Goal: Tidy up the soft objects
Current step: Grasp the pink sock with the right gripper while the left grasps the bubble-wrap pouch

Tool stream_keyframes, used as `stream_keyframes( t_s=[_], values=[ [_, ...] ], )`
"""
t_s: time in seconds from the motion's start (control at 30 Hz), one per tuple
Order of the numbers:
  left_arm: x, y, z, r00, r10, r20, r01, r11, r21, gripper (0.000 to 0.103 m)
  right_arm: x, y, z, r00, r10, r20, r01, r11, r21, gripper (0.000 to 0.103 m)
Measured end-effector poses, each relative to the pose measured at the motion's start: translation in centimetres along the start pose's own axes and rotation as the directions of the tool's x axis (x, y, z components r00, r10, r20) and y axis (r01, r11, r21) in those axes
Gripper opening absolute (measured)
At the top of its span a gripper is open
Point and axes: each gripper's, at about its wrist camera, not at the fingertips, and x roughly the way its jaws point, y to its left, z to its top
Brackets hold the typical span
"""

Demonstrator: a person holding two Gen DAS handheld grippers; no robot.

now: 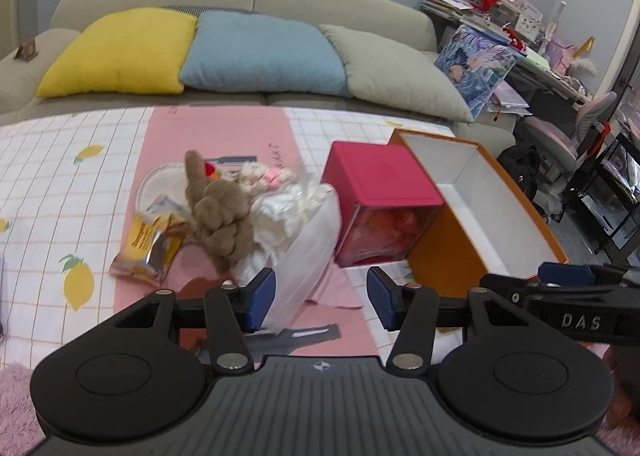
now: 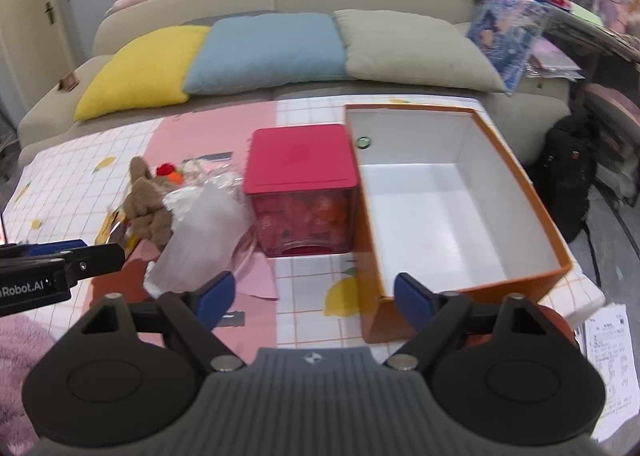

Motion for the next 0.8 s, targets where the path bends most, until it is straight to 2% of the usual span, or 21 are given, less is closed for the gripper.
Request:
stream_keyframes(
  t_s=[0.07,0.2,0.3,0.47,0.6,0.8],
  values=[
    [0.2,0.9,-0.2,1.000,0.003,-0.016,-0.003,1.000,-0.010,0.057,0.7,0.4,0.3,0.999,0.028,-0.017,-0.028,0.999,-0.022,0.071],
    [0.8,2.5,-0.4,0.999,0.014,-0.039,-0.015,0.999,-0.030,0.055,2.4,1.5,0.6,0.994,0.084,-0.069,-0.089,0.994,-0.071,0.064],
    [1.6,3.0,-0.3,0.999,0.013,-0.043,-0.014,1.000,-0.016,0.055,4.2,2.9,0.8,0.990,0.104,-0.096,-0.116,0.985,-0.129,0.053],
    [3.8,2.2,-0.4,0.999,0.012,-0.041,-0.007,0.993,0.116,0.058,7.6,4.4,1.0,0.989,0.098,-0.107,-0.118,0.973,-0.196,0.046],
    [6.2,1.0,-0.9,0.997,0.037,-0.062,-0.023,0.975,0.219,0.058,10.0,4.4,1.1,0.989,0.076,-0.123,-0.098,0.977,-0.189,0.044],
    [9.6,-1.3,-2.1,0.993,0.094,-0.070,-0.061,0.924,0.377,0.058,11.4,3.6,0.7,0.985,0.088,-0.148,-0.111,0.982,-0.154,0.044]
  ],
)
